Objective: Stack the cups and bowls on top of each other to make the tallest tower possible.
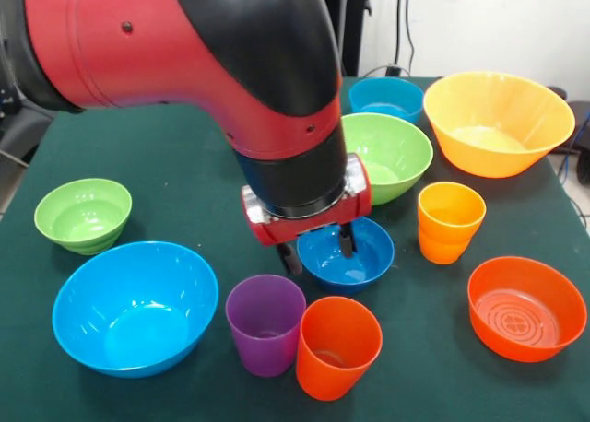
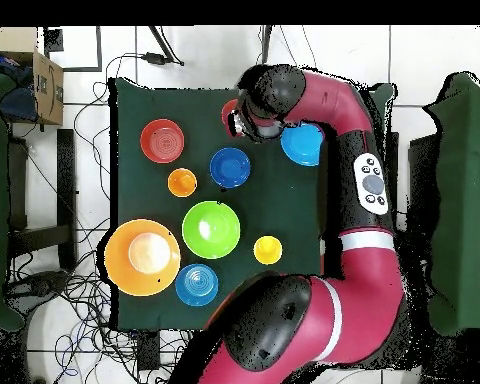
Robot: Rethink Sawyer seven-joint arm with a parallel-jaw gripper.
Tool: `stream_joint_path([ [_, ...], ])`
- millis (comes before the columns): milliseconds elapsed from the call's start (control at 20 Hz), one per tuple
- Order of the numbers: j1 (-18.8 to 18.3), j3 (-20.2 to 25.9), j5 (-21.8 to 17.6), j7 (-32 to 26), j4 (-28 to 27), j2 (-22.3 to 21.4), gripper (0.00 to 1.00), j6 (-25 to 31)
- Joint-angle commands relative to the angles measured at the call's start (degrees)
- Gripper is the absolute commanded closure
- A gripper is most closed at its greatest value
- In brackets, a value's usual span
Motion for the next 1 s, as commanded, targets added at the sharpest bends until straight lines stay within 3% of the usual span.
stream_joint_path([
  [50, -1.4, 2.6, -4.8, -20.2, 5.6, -1.6, 0.0, 0.2],
  [450, -4.3, 3.6, -6.8, -22.1, 15.2, -2.9, 0.0, -9.8],
  [750, -6.3, 4.8, -8.9, -20.4, 18.4, -2.3, 0.0, -15.8],
  [1000, -6.7, 5.5, -11.2, -19.3, 17.6, -1.1, 0.0, -19.1],
])
